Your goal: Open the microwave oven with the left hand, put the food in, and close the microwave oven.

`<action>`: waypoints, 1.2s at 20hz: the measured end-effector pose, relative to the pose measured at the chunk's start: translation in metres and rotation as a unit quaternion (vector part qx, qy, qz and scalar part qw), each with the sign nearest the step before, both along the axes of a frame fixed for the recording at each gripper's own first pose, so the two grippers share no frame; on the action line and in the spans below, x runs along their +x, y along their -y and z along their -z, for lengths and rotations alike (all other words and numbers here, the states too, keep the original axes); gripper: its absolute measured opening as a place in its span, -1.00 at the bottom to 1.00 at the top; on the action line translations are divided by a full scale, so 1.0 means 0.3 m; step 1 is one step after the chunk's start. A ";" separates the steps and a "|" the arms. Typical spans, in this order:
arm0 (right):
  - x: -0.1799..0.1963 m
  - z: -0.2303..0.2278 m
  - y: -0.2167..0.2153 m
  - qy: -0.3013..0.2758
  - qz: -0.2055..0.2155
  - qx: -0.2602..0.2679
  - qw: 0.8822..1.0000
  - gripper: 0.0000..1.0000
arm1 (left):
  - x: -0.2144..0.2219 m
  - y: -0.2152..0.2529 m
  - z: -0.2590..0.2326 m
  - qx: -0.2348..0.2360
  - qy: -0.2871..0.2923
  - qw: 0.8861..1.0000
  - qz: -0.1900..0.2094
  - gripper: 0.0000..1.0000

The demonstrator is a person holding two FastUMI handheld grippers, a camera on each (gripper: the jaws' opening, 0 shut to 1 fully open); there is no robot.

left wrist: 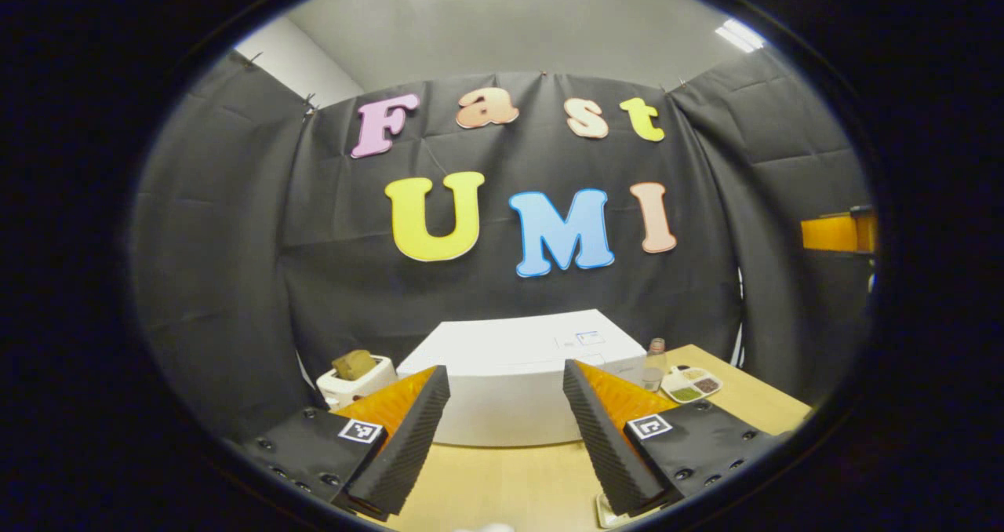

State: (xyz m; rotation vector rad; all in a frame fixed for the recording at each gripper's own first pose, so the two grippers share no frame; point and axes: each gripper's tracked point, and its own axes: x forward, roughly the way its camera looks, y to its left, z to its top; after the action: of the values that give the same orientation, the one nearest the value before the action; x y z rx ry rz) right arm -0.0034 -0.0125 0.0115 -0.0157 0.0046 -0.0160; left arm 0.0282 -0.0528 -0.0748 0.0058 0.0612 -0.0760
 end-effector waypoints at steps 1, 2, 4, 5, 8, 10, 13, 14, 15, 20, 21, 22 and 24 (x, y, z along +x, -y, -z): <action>-0.004 -0.001 0.004 -0.002 0.001 -0.003 1.000 0.91 | 0.018 0.031 0.040 0.004 -0.006 1.000 0.005 0.94; -0.004 -0.008 0.007 -0.005 0.001 -0.003 1.000 0.90 | 0.033 0.072 0.073 0.005 -0.008 1.000 0.013 1.00; -0.011 -0.020 -0.002 -0.008 -0.012 0.011 1.000 0.91 | 0.060 0.146 0.142 0.004 -0.008 1.000 0.029 1.00; -0.015 -0.019 0.011 -0.013 -0.012 0.016 1.000 0.91 | 0.078 0.181 0.172 0.003 -0.012 0.999 0.035 0.97; -0.019 -0.029 0.055 -0.026 -0.002 0.029 0.999 0.90 | 0.133 0.268 0.292 -0.008 -0.021 0.999 0.046 0.95; -0.024 -0.032 0.084 -0.032 0.009 0.030 0.999 0.91 | 0.187 0.313 0.358 -0.021 -0.028 0.998 0.044 0.90; -0.045 -0.035 0.113 -0.039 0.021 0.017 0.999 0.91 | 0.296 0.361 0.428 -0.033 -0.035 0.998 0.038 0.90; -0.053 -0.045 0.118 -0.038 0.024 0.017 0.999 0.91 | 0.340 0.381 0.449 -0.034 -0.038 0.998 0.038 0.99; -0.057 -0.055 0.124 -0.037 0.026 0.017 0.999 0.91 | 0.382 0.395 0.471 -0.034 -0.043 0.998 0.036 1.00; -0.060 -0.051 0.176 -0.043 0.051 -0.013 0.998 0.91 | 0.539 0.469 0.573 -0.021 -0.057 0.997 0.045 0.99; -0.063 -0.046 0.187 -0.045 0.056 -0.014 0.997 0.91 | 0.558 0.485 0.587 -0.018 -0.060 0.997 0.050 0.99; -0.060 -0.041 0.193 -0.048 0.059 -0.013 0.997 0.91 | 0.569 0.484 0.595 -0.016 -0.060 0.997 0.050 0.99; -0.060 -0.028 0.211 -0.053 0.066 -0.012 0.996 0.91 | 0.593 0.490 0.606 -0.019 -0.060 0.997 0.049 1.00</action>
State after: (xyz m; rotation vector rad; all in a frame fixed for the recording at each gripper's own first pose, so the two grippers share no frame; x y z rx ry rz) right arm -0.0213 -0.0758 0.0198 -0.0398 0.1113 -0.1478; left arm 0.2060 -0.1997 -0.2566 -0.0345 0.1791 -0.1759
